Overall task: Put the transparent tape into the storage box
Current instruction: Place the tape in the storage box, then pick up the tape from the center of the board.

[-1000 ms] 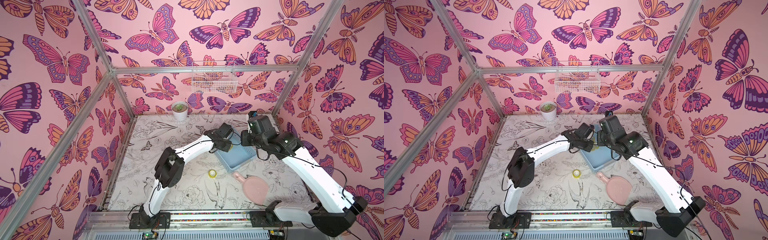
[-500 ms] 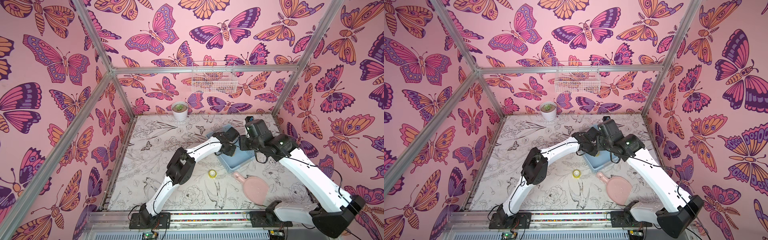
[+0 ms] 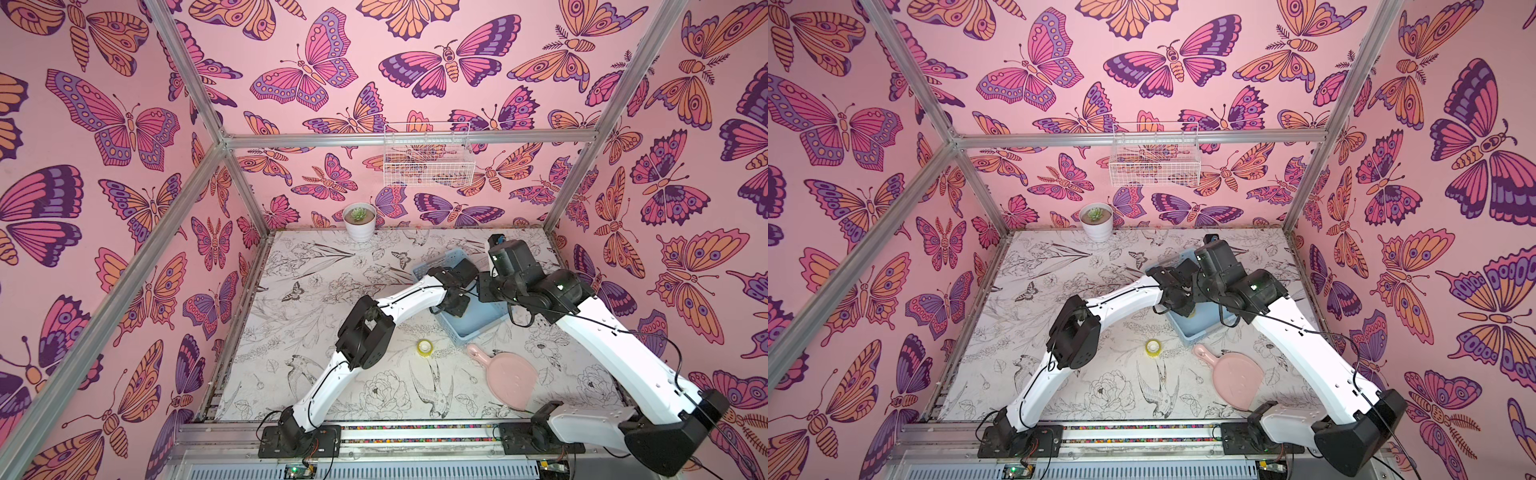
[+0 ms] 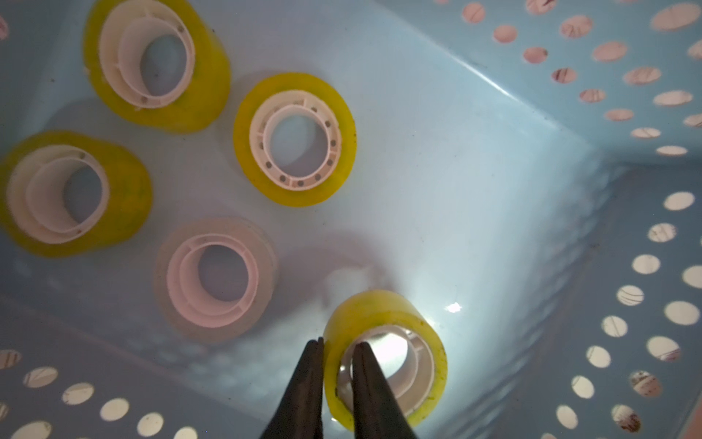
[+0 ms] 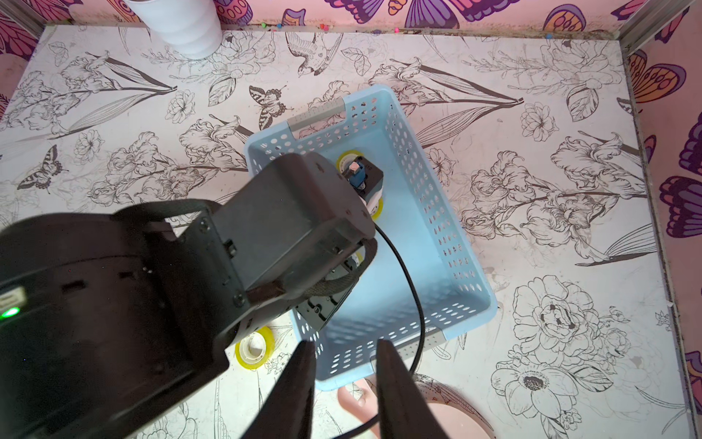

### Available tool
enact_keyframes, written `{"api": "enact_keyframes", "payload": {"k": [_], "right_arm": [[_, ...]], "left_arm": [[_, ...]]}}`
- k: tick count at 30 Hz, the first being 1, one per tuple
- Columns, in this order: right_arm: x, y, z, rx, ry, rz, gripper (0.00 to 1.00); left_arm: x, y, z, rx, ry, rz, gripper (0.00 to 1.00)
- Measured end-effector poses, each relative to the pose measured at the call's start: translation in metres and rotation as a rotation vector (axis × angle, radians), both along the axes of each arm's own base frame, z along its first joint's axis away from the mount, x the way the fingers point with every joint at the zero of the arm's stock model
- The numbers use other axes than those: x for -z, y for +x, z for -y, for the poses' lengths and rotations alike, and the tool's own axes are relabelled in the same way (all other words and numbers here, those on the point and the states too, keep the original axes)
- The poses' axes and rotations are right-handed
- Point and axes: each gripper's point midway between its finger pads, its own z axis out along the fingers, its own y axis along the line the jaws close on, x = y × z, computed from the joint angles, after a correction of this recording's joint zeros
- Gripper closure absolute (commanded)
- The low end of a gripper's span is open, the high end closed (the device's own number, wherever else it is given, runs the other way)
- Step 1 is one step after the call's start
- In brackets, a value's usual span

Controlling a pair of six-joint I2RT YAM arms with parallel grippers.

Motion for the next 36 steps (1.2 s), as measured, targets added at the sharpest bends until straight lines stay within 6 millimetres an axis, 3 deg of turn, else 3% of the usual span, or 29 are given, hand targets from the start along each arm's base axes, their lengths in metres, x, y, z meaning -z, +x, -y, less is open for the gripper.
{"api": "enact_keyframes", "payload": {"k": [4,21,25,29,33,36], "right_arm": [[0.0,0.0,0.0,-0.001,0.002,0.001,0.67],[0.0,0.0,-0.003,-0.01,0.011,-0.002,0.67],[-0.001,-0.001,-0.005,-0.022,0.015,-0.005,0.67],[-0.004,-0.003,-0.009,-0.051,0.028,-0.008,0.67],[-0.008,-0.008,-0.019,-0.101,0.068,-0.021,0.67],[-0.021,-0.009,-0.037,-0.165,0.131,0.008,0.67]], "left_arm": [[0.0,0.002,0.0,-0.002,0.004,0.007,0.7],[-0.007,0.009,-0.002,-0.016,0.019,0.048,0.66],[-0.03,0.014,-0.005,-0.033,0.009,0.095,0.64],[-0.075,0.021,-0.015,-0.073,-0.024,0.173,0.61],[-0.123,0.026,-0.043,-0.145,-0.075,0.22,0.56],[-0.129,0.027,-0.076,-0.203,-0.062,0.211,0.52]]}}
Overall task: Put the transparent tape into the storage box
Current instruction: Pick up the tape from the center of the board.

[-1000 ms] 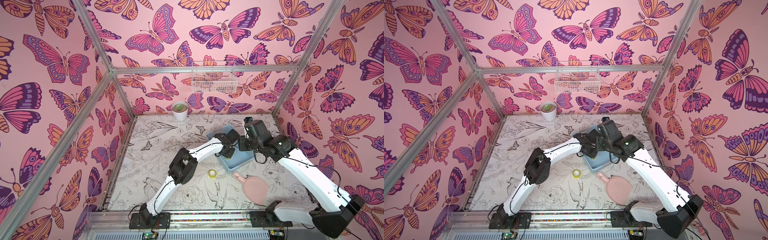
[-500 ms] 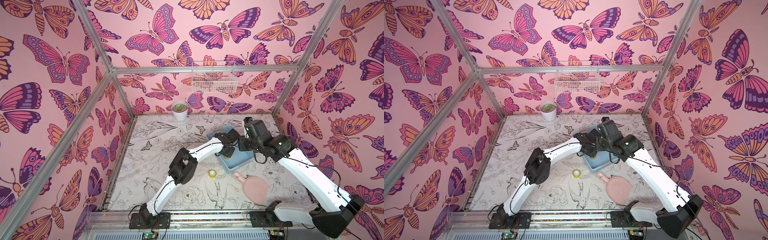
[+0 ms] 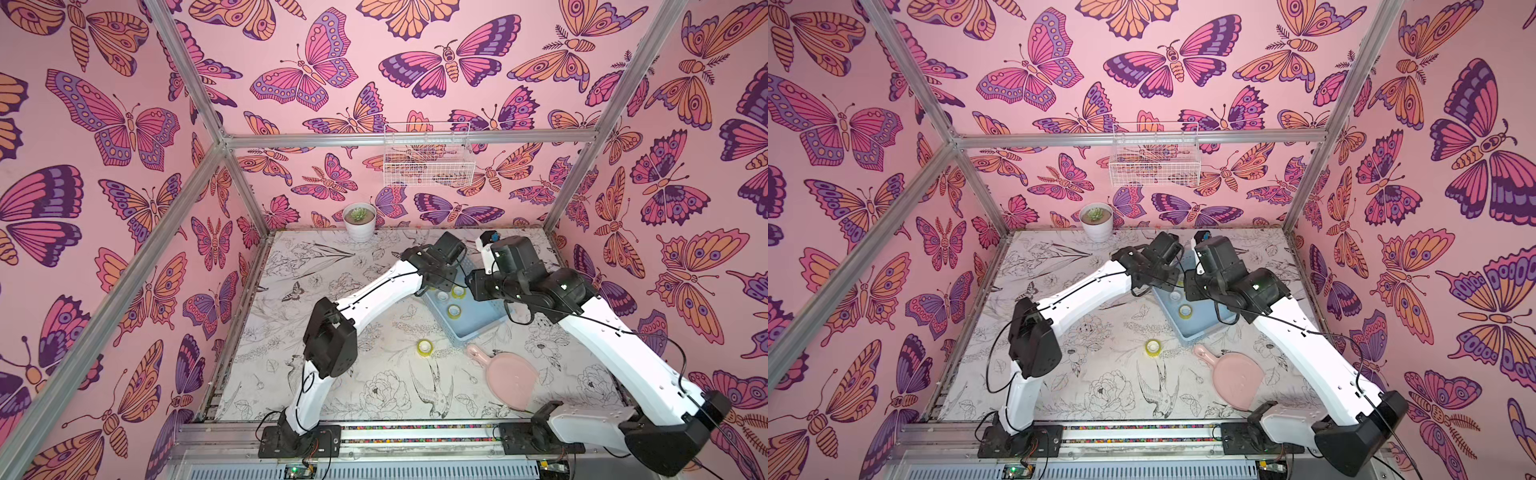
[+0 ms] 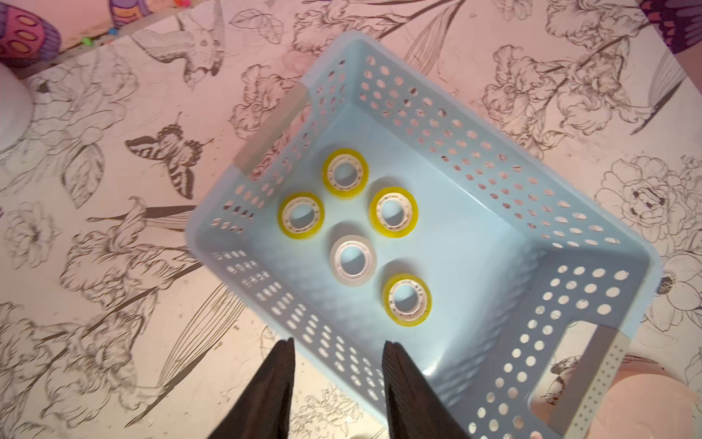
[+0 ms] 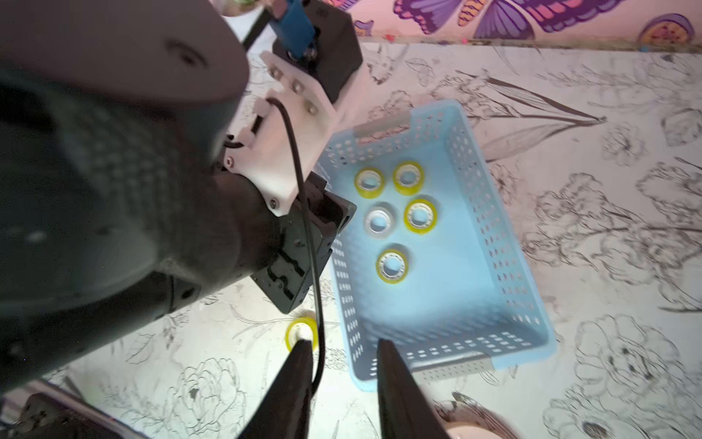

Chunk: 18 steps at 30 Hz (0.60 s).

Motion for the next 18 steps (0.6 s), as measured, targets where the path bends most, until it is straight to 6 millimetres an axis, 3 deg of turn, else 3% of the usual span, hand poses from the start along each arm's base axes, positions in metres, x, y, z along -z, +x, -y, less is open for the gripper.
{"api": "enact_keyframes", "payload": {"k": [2,4,7,10,12,15,18], "right_arm": [[0.001,-0.005,-0.008,-0.045,0.005,-0.009,0.67],[0.018,-0.017,-0.012,-0.085,-0.039,-0.07,0.67],[0.053,-0.029,-0.027,-0.158,-0.103,-0.173,0.67],[0.094,-0.039,-0.044,-0.224,-0.168,-0.279,0.67],[0.12,-0.047,-0.055,-0.269,-0.216,-0.343,0.67],[0.147,-0.058,-0.071,-0.322,-0.246,-0.41,0.67],[0.169,-0.063,-0.083,-0.352,-0.256,-0.451,0.67]], "left_arm": [[0.006,0.0,-0.024,-0.049,0.013,-0.023,0.5],[0.009,0.005,-0.057,-0.128,0.02,-0.037,0.49],[0.003,0.011,-0.114,-0.262,0.021,-0.033,0.47],[-0.017,0.008,-0.159,-0.369,-0.001,0.013,0.46],[-0.037,0.0,-0.178,-0.414,-0.03,0.059,0.45],[-0.063,-0.012,-0.191,-0.437,-0.074,0.122,0.44],[-0.075,-0.023,-0.2,-0.456,-0.108,0.153,0.42]]}}
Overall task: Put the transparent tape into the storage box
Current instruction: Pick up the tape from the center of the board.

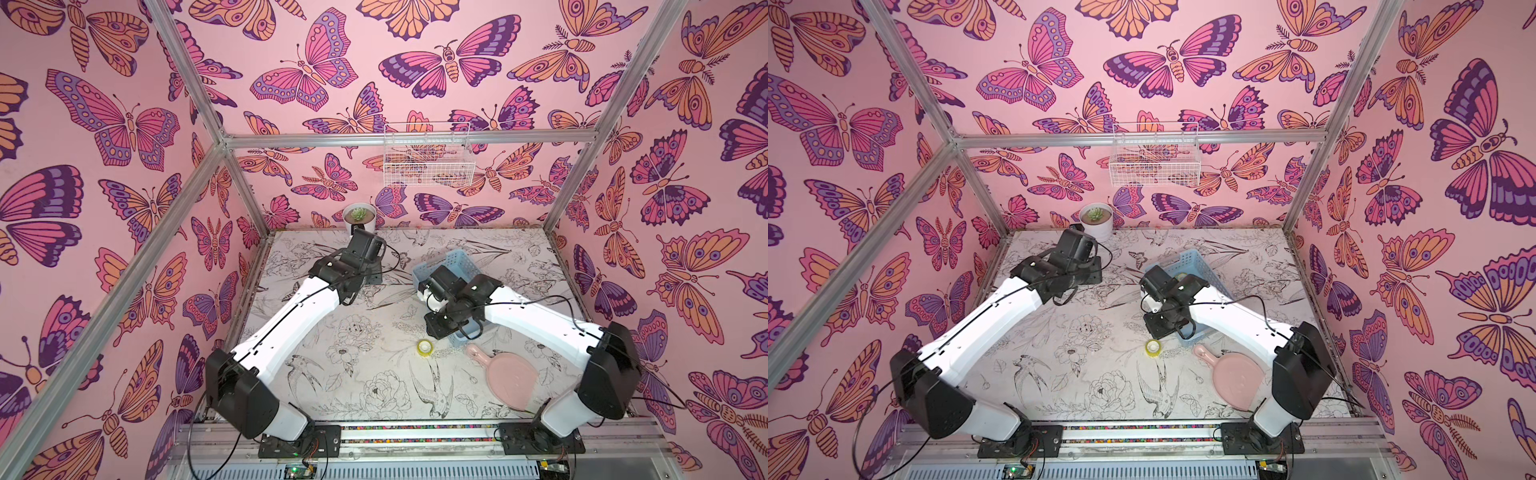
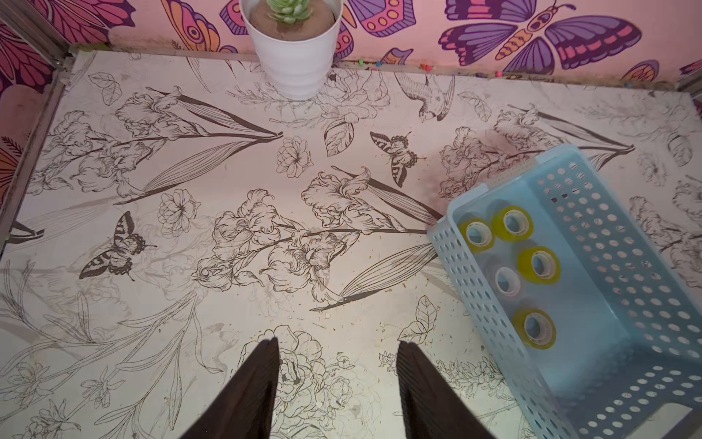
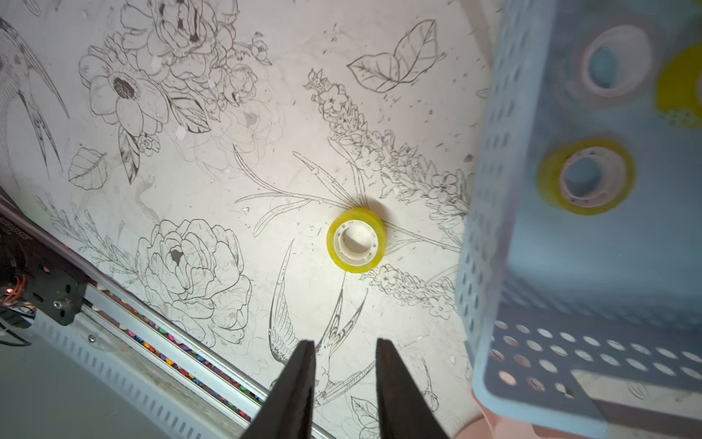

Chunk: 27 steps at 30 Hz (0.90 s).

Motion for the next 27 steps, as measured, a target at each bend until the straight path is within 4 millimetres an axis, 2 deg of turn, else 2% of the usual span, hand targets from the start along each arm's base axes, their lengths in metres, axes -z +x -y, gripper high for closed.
{"api": "enact_keyframes", "payload": {"k": [8,10,17,27], "right_arm": [[0.061,-0.003,-0.005,-0.01,-0.064,-0.087,0.67],[0.071,-0.003,-0.006,-0.012,-0.077,-0.095,0.67],[0.078,0.004,-0.01,-0.007,-0.078,-0.073,0.67],[0.087,0.005,0.004,0.005,-0.138,-0.053,0.67]], "left_arm": [[0.01,-0.022,-0.016,-0.036,-0.018,-0.004,0.38],[0.01,-0.024,-0.018,-0.039,-0.021,-0.002,0.38],[0.007,-0.025,-0.018,-0.042,-0.03,0.007,0.38],[0.004,-0.023,-0.017,-0.041,-0.04,0.02,0.37]]}}
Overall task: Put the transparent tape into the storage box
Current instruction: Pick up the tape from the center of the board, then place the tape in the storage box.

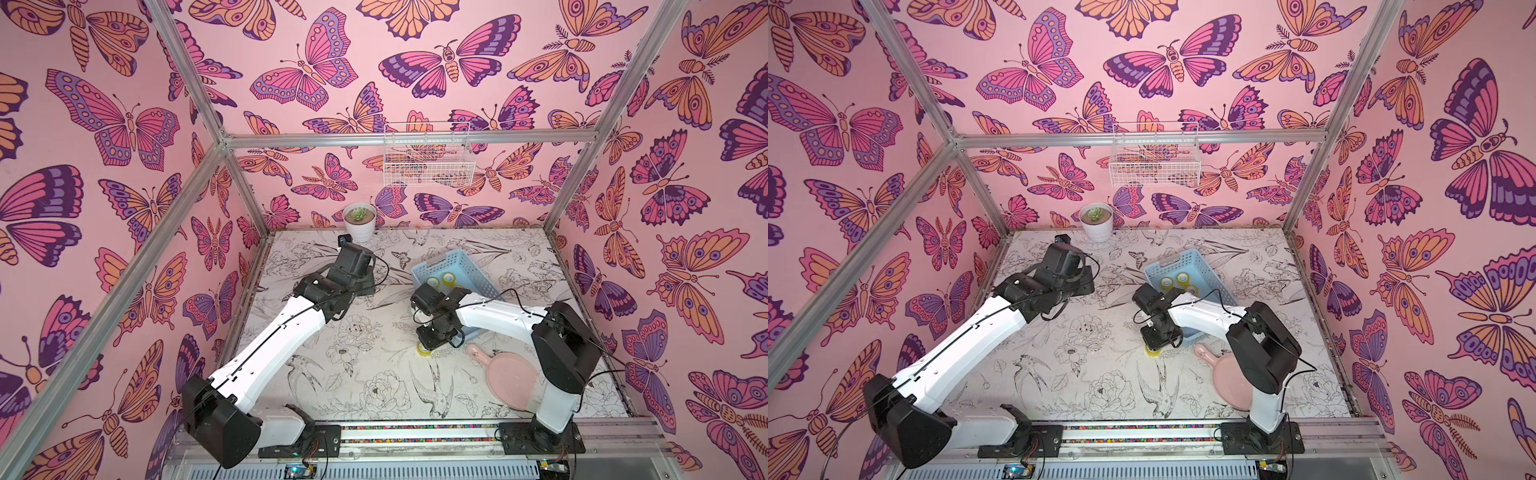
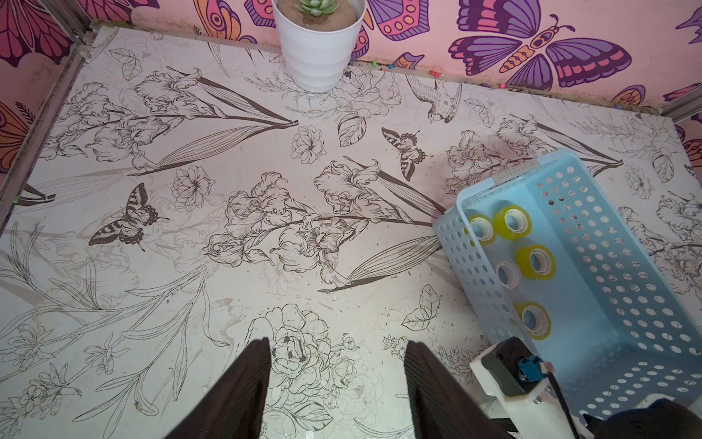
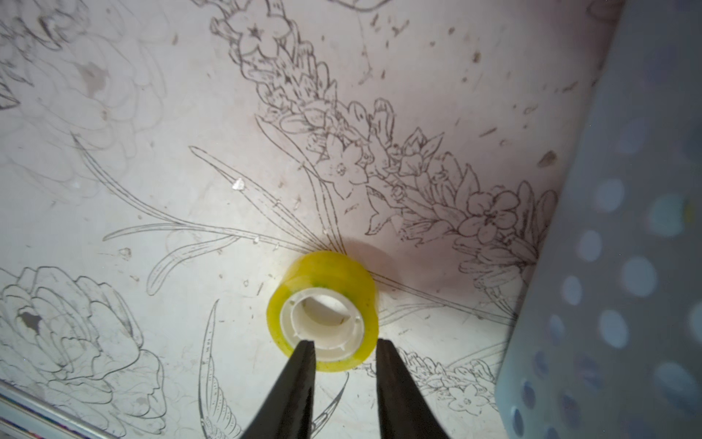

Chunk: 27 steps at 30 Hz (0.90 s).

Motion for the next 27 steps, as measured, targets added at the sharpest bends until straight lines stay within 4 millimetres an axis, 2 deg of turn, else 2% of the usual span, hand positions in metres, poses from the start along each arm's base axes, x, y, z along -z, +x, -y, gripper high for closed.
{"api": "enact_keyframes", "payload": {"k": [12,14,19,24,27], "right_arm": [[0.022,-0.001,0.001,0.003,-0.021,-0.021,0.69],[0.022,-0.001,0.0,0.004,-0.016,-0.019,0.73],[0.02,0.001,0.001,0.014,-0.02,-0.013,1.0],[0.014,0.002,-0.001,0.016,-0.023,-0.013,1.0],[0.0,0.008,-0.006,0.016,-0.016,0.003,1.0]], "left_arm": [[0.005,0.003,0.002,0.001,0.007,-0.011,0.37],[0.005,0.003,0.002,0.001,0.008,-0.012,0.38],[0.005,0.003,0.002,0.001,0.008,-0.01,0.38],[0.004,0.004,0.002,0.002,0.008,-0.005,0.38],[0.004,0.004,0.001,0.002,0.012,-0.002,0.38]]}}
